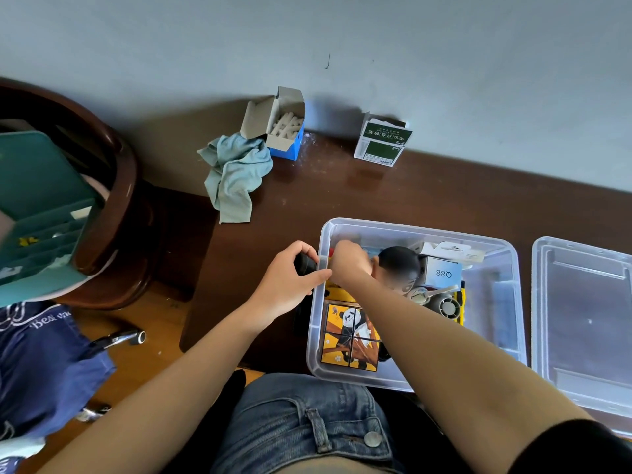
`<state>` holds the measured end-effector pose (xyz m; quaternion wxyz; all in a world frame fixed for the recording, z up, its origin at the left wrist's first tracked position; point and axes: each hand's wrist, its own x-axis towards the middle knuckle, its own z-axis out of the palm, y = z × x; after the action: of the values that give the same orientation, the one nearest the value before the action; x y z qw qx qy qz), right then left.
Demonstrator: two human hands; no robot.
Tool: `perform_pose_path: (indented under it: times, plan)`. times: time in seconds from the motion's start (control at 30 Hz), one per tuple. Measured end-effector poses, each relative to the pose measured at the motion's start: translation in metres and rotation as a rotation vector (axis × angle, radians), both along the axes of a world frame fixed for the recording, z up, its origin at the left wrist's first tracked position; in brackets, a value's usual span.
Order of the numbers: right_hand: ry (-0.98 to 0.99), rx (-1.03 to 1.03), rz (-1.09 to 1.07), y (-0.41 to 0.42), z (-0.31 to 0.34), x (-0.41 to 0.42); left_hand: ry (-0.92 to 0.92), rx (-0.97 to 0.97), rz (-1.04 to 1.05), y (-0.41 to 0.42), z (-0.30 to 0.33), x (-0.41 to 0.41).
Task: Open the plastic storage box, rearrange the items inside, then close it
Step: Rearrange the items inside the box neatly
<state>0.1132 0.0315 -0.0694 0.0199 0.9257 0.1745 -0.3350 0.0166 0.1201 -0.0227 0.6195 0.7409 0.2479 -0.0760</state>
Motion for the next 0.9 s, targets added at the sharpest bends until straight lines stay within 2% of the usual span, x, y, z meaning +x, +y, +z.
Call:
perform_pose_path:
  times: [0.17, 0.3, 0.4, 0.43, 0.47, 0.5, 0.6, 0.67, 0.9]
  plan:
    - [0.050, 0.030, -0.037, -0.001, 0.001, -0.001, 0.010, -0.014, -0.006, 0.002, -0.001, 0.001]
    - [0.091, 0.105, -0.284, -0.004, 0.005, -0.002, 0.017, -0.042, 0.001, 0.003, -0.003, 0.001]
    - [0.181, 0.070, -0.227, -0.008, -0.002, -0.003, 0.015, -0.042, 0.007, 0.003, -0.005, 0.001]
    - [0.184, 0.118, -0.260, -0.008, -0.003, -0.004, 0.014, -0.038, 0.009, 0.003, -0.006, 0.001]
    - [0.216, 0.240, -0.448, -0.008, -0.004, -0.004, 0.013, -0.035, 0.008, 0.003, -0.007, 0.001]
    - [0.203, 0.302, -0.534, -0.005, 0.001, -0.004, 0.011, -0.034, 0.006, 0.003, -0.007, 0.001]
    - [0.113, 0.155, -0.389, -0.008, -0.008, 0.000, 0.009, -0.038, 0.002, 0.003, -0.008, 0.001]
    - [0.119, 0.169, -0.345, -0.010, -0.009, 0.003, 0.007, -0.052, 0.003, 0.003, -0.008, 0.001]
    - [0.223, 0.156, 0.007, -0.012, 0.024, 0.006, 0.015, -0.071, 0.004, 0.003, -0.008, 0.000]
